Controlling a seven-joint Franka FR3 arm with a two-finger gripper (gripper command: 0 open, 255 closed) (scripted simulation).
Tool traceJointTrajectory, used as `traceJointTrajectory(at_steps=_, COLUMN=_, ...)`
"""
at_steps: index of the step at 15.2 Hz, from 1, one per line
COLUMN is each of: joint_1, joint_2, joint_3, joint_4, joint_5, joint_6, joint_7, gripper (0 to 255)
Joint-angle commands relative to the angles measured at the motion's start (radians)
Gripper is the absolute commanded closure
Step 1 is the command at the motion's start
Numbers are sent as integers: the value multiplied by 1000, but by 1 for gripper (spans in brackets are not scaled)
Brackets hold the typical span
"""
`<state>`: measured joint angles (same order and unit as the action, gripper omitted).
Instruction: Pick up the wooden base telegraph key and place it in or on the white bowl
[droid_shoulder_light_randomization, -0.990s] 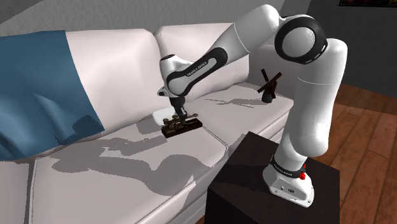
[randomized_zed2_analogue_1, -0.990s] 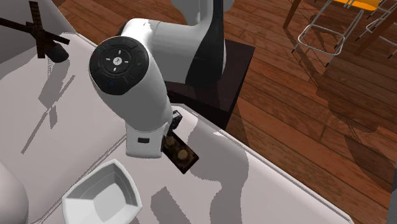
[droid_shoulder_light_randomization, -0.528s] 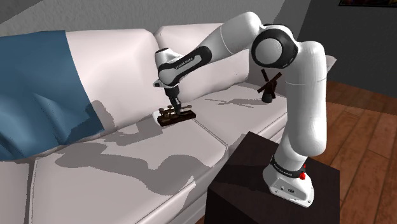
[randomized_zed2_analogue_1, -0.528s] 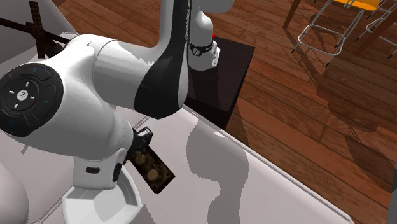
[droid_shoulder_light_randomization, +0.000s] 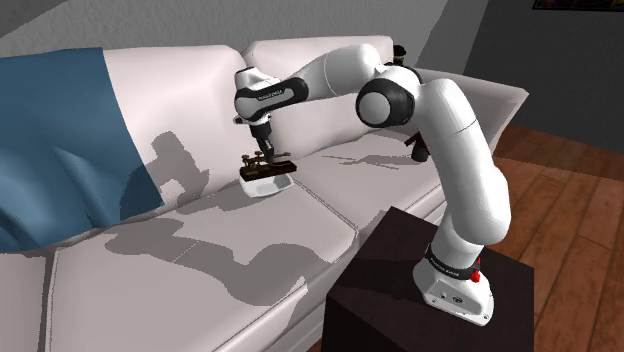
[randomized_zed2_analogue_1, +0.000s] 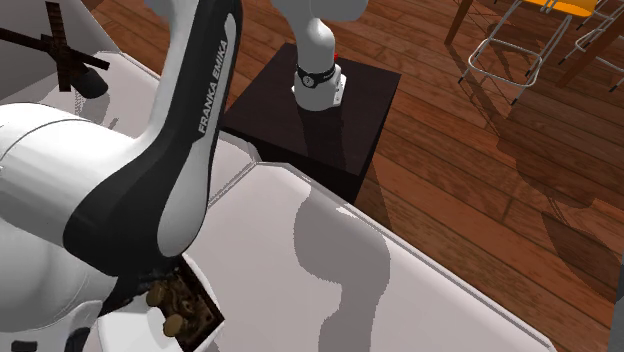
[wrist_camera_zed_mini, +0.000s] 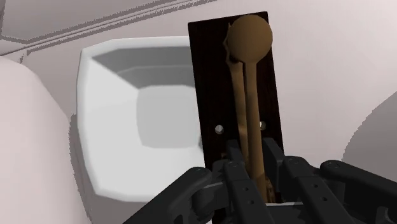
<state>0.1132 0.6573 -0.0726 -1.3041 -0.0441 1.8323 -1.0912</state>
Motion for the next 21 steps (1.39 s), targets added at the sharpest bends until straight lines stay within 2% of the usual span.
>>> traceJointTrajectory(at_steps=1, joint_1=-22, joint_2=113, joint_3=-3, joint_4=188, joint_5=6, joint_6=-72, joint_7=-24, gripper=255)
traceJointTrajectory(at_steps=3, joint_1=-46, joint_2=255, joint_3=-4, joint_4=437, joint_5=13, joint_6=-178, joint_7=-46, gripper=255)
traceJointTrajectory(at_steps=4, joint_1=-64, joint_2=402, joint_3=-3, joint_4=702, joint_5=18, joint_6=-294, joint_7=-60, gripper=255)
traceJointTrajectory(at_steps=11, joint_1=-60, joint_2=369, joint_3=-2, joint_4=548, joint_5=16, joint_6=-174, joint_7=-53, gripper=255)
traceJointTrajectory(at_steps=21, joint_1=-58, joint_2=392, joint_3=-1, joint_4=467, joint_5=16, joint_6=-70, joint_7=-47, gripper=255)
